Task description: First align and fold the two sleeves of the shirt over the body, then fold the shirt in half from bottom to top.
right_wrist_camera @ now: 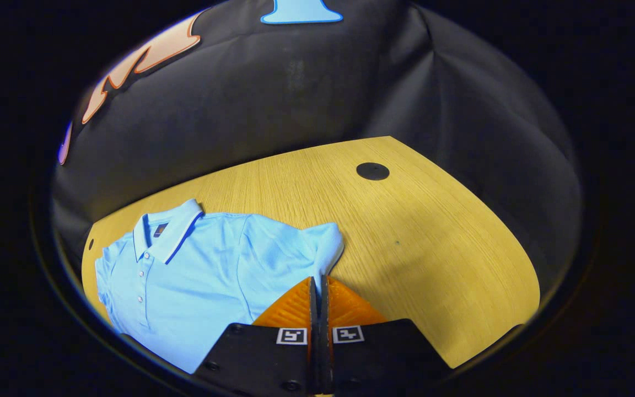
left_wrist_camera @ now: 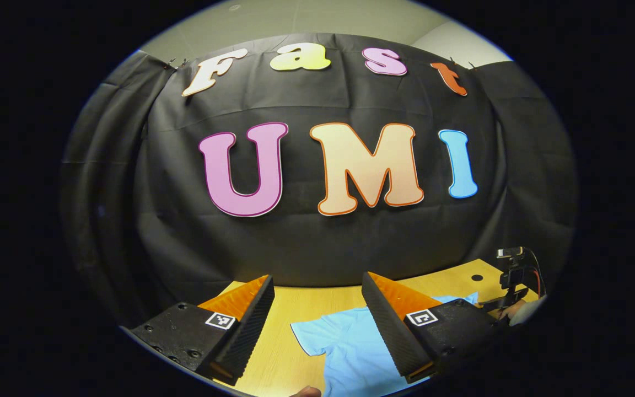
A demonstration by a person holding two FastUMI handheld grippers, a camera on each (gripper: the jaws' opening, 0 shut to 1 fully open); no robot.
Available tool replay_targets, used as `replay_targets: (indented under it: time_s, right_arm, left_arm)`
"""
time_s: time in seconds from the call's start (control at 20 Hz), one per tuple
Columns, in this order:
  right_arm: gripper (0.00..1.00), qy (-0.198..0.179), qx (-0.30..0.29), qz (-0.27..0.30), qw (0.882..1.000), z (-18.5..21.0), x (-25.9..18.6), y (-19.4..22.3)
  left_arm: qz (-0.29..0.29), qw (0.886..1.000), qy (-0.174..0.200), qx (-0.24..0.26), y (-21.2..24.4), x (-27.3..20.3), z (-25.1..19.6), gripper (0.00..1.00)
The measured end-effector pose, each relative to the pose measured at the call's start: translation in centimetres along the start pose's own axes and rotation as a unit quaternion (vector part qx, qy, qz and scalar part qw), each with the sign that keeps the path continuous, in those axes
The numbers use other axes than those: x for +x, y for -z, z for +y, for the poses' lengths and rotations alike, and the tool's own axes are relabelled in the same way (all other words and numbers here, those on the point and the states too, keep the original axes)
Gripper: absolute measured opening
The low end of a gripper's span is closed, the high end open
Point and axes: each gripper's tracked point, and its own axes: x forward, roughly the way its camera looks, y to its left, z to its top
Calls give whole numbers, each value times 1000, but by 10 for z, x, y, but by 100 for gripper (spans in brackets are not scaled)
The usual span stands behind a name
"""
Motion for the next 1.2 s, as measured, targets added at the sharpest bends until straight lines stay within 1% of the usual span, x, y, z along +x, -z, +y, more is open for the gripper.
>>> replay_targets:
  time_s: [0.05,0.2,0.25,0.4,0.7,0.8,0.9,1.05,1.1,1.2]
  right_arm:
    - [0,-7,3,-10,1000,5,-4,-9]
    - [3,-37,8,-32,999,25,-22,-32]
    - [2,-45,3,-34,998,37,-24,-32]
    - [2,-91,10,-47,995,82,-35,-39]
    - [2,-150,21,-24,988,151,-38,-16]
    - [3,-162,30,-14,986,166,-33,-6]
    - [3,-161,37,-1,986,176,-26,4]
    - [1,-160,42,22,986,180,-20,21]
    - [5,-159,40,26,986,179,-22,19]
    - [49,-175,39,19,984,185,-28,17]
  left_arm:
    - [-1,1000,-2,0,0,0,2,96]
    - [3,1000,-5,-6,4,1,6,96]
    - [5,1000,-4,-10,6,2,7,96]
    - [12,1000,-6,-23,12,2,10,96]
    - [25,999,-22,-35,24,3,29,96]
    - [29,998,-29,-37,28,4,37,96]
    - [34,998,-37,-42,34,5,45,96]
    - [38,996,-39,-66,43,8,50,96]
    - [43,996,-42,-71,48,10,52,96]
    - [51,994,-47,-79,56,15,55,96]
